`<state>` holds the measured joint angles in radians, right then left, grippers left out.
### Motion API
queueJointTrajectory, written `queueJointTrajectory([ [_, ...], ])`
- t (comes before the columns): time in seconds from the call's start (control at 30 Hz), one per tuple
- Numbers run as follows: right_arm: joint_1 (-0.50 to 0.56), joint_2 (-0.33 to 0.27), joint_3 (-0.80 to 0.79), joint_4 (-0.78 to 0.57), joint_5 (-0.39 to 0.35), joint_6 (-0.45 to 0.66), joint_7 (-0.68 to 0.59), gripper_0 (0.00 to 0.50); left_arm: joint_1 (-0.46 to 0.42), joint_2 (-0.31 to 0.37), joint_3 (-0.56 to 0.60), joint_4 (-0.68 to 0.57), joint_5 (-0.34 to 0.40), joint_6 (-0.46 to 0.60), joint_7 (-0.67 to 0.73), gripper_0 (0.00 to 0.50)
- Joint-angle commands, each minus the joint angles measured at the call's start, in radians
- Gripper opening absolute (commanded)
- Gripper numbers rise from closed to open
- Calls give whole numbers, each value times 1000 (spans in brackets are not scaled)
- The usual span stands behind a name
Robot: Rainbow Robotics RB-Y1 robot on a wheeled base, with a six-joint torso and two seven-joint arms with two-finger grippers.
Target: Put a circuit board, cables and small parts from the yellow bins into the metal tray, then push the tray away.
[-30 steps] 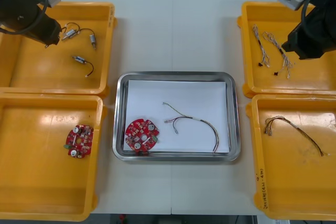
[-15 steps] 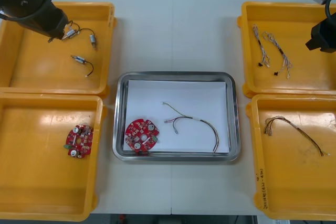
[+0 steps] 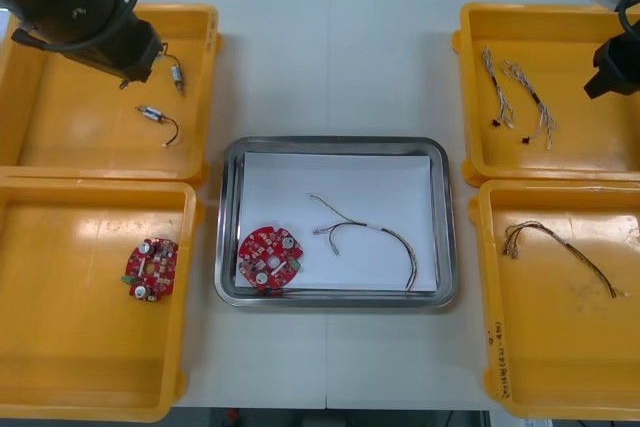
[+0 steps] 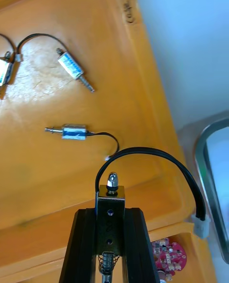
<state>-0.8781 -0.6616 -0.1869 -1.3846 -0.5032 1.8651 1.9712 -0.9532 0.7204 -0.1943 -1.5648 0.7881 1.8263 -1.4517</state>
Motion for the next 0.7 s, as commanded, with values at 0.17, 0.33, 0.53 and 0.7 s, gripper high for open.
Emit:
queueJointTrajectory([
  [0.17, -91, -6, -23, 107, 25, -149, 51, 500, 2, -79, -86, -123, -10, 13, 367, 1],
  [0.33, -119, 16, -22, 207, 35, -251, 52, 500, 2, -110, -146, -156, -16, 19, 467, 1],
  [0.53, -139, 37, -19, 289, 48, -342, 58, 500, 2, -142, -234, -164, -36, 14, 563, 1],
  [0.7, -139, 54, 7, 332, 55, -420, 54, 500, 11, -157, -315, -164, -62, -7, 617, 0],
])
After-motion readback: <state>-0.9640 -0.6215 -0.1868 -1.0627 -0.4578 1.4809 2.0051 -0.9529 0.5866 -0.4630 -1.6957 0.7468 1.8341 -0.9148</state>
